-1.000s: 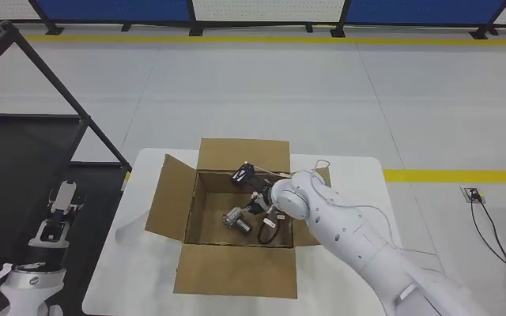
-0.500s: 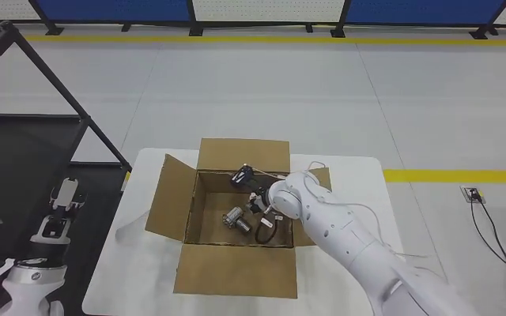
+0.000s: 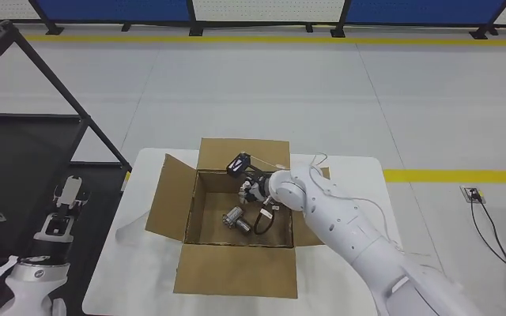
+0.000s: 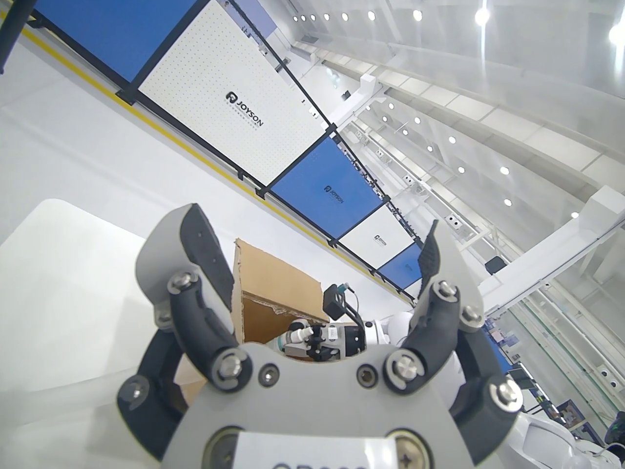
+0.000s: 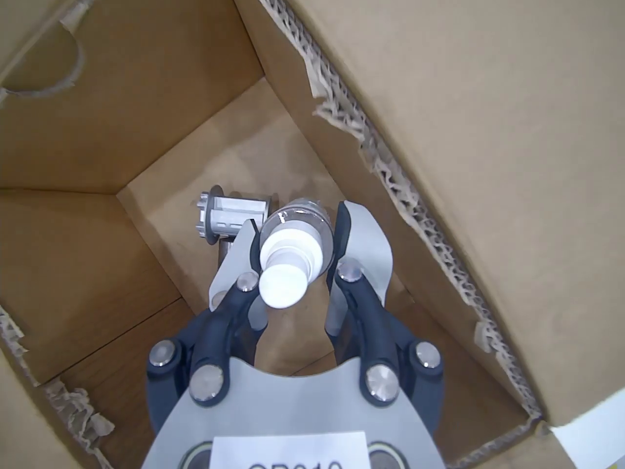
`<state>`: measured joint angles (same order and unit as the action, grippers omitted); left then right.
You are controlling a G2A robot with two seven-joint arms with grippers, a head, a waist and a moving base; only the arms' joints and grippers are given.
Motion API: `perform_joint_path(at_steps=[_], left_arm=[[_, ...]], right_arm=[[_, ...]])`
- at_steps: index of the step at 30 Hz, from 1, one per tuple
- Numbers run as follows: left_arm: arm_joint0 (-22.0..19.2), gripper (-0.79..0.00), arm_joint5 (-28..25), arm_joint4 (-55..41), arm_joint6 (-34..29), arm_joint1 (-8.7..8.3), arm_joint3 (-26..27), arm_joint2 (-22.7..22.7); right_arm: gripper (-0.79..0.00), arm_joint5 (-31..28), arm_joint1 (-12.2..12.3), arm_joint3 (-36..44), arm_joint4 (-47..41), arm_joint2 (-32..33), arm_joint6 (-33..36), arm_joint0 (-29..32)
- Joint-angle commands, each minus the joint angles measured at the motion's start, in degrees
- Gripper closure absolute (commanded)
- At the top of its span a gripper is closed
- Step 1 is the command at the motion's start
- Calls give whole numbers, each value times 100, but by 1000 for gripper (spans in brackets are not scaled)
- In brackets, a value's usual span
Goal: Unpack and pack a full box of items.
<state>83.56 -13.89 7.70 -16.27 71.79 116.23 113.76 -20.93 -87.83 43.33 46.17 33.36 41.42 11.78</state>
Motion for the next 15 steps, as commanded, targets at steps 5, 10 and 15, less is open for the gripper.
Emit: perform_joint_path(at_steps=[5,10,15], left_arm=[[-35,-785,-39,-15,-67,-20,1,-119],[-99,-785,-53,-61,-233,-40,-7,-293],[-172,-785,-81,-55,-464,-64,36,-528]], right_arm=[[0,283,425,1499,334,641,543,494],[0,642,871,3373,865,1534,1263,1327],[0,1099,1232,4955,1551,2634,2039,2236]])
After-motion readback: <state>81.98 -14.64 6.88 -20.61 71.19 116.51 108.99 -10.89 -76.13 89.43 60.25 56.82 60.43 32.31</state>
